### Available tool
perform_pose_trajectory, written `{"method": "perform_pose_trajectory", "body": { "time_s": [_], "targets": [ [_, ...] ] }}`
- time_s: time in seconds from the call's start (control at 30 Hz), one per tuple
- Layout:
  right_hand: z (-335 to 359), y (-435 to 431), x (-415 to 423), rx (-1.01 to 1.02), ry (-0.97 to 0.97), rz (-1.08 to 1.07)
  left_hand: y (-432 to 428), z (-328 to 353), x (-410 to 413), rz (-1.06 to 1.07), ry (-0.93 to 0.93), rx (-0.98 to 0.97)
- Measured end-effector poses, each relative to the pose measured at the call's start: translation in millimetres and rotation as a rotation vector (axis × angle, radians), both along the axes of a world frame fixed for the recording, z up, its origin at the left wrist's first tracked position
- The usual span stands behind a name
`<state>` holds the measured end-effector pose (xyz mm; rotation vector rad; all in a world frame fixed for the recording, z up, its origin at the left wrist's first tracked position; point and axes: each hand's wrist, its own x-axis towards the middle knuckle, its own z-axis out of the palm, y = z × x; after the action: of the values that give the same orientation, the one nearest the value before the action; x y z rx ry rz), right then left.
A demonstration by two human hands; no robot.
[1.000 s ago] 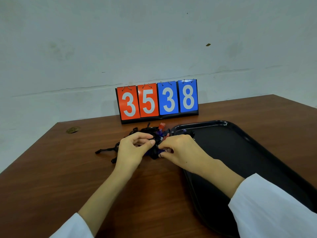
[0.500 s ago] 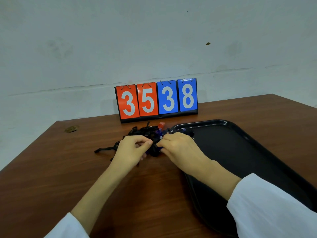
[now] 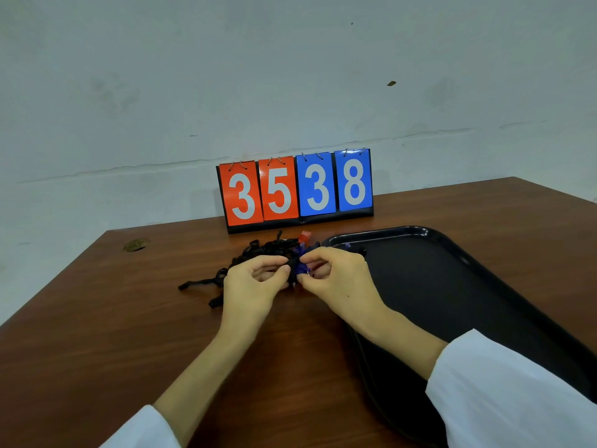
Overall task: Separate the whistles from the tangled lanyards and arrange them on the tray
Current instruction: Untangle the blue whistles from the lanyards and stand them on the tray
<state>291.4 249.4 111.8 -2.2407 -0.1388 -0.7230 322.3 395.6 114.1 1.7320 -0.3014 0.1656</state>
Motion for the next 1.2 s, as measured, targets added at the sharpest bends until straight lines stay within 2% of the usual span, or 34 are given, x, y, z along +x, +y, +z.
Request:
{"method": "perform_pose_trajectory", "body": {
  "time_s": [0.2,0.3,0.43,0.7,0.9,1.03,1.2],
  "targets": [
    [1,2,-1,0.034,-0.119,-0.027,0,-1,-4,-0.046,-0.145,-0.015],
    [1,4,-2,0.027,-0.153,-0.018,1,2,-5,-0.003,-0.213,0.039],
    [2,5,-1,0.005,-0.168,-0.027,2,5,-4,0.098,-0.237,0.058],
    [4,3,-4,-0.152,-0.205,-0.034,1,4,-4,0.042,-0.163,0.078],
    [3,2,-4,-0.382,-0.222,-0.034,3,4,-3,0.043,-0.199,0.208],
    [0,6,-5,-0.468,-0.222,-0.007,1,0,-7,0.105,-0.320,0.430],
    [-4,12,-5,-0.507,-0.152,0.024,-3,2,-11,0.069,-0.365,0.623]
  ]
}}
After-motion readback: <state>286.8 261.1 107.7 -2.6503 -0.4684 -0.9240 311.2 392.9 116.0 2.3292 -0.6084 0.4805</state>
